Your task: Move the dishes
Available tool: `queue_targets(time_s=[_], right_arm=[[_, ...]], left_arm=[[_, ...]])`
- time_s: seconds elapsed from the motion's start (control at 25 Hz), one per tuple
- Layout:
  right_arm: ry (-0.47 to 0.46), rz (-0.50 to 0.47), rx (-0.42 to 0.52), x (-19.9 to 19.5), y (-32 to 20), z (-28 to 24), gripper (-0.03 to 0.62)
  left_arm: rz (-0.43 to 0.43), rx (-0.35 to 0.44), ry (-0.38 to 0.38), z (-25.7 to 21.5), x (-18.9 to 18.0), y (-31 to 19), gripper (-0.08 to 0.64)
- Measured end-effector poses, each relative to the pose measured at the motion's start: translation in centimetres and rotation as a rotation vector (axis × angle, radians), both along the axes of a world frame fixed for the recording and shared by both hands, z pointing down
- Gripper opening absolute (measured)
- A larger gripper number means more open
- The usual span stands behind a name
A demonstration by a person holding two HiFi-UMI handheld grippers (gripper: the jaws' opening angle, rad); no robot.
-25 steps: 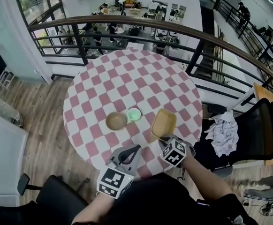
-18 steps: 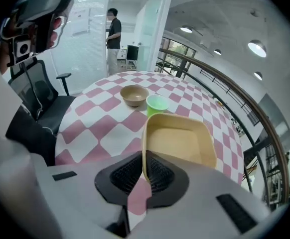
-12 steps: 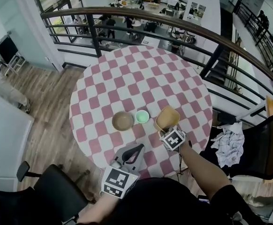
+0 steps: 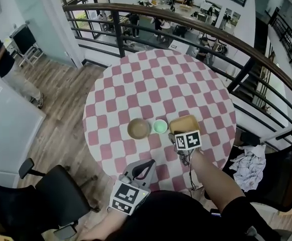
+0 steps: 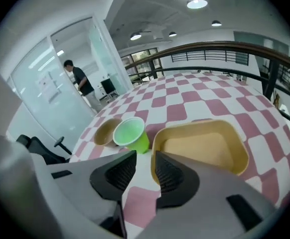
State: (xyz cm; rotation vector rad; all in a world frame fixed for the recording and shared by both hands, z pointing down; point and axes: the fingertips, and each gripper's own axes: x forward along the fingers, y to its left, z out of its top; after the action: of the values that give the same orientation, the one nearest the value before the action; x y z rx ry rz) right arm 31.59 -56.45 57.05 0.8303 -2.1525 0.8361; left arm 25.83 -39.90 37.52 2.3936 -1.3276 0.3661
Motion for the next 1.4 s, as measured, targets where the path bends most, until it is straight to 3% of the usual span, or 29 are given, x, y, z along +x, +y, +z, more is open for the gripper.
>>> queue_targets(time_s=[0.08,0.16,0.44,0.56,0.68,0.76,0.96,1.24,1.32,1.4], right_arm=[[-0.022,-0.032,0.024,0.9,0.6,-0.7,0.117],[0.021,-0.118,0.073,2.6,1.1,-0.9,0.117],[0.373,-0.581,0.290,5.8,1.8,1.1,0.117],[0.474,-0.781,0.325,5.5,2.8,2.3,0.117],[0.553,-0.910,0.359,5.5,3.4,3.7,0.117],[0.593,-0.934,0.387,5.4,3.0,4.5,0.115],[0.609,-0.891,0.395,3.9,2.1,4.6,0.057],[0.577,-0.816,0.358,2.0,2.0,4.6,0.048],[0.540,-0.770,0.376,2.3,1.9,3.7,0.049],[0.445,-0.664,0.396,2.8,1.8,1.4,0.090]], left_arm=[[0.004,0.002,-0.001,-0.1,0.5,-0.2,0.005],[0.009,0.009,-0.004,-0.3,1.0,-0.6,0.005],[0.024,0.009,-0.020,-0.6,2.0,-0.7,0.005],[0.020,0.004,-0.029,-0.6,2.0,-0.5,0.005],[0.004,-0.004,-0.030,-0.4,1.6,-0.3,0.005],[-0.008,-0.007,-0.028,-0.3,1.4,-0.2,0.005],[-0.015,-0.013,-0.020,-0.1,1.4,-0.1,0.005],[-0.014,-0.013,-0.018,-0.1,1.2,0.1,0.005],[-0.029,-0.007,-0.037,-0.5,0.7,0.2,0.005],[-0.046,0.002,-0.054,-1.0,0.0,0.6,0.005]])
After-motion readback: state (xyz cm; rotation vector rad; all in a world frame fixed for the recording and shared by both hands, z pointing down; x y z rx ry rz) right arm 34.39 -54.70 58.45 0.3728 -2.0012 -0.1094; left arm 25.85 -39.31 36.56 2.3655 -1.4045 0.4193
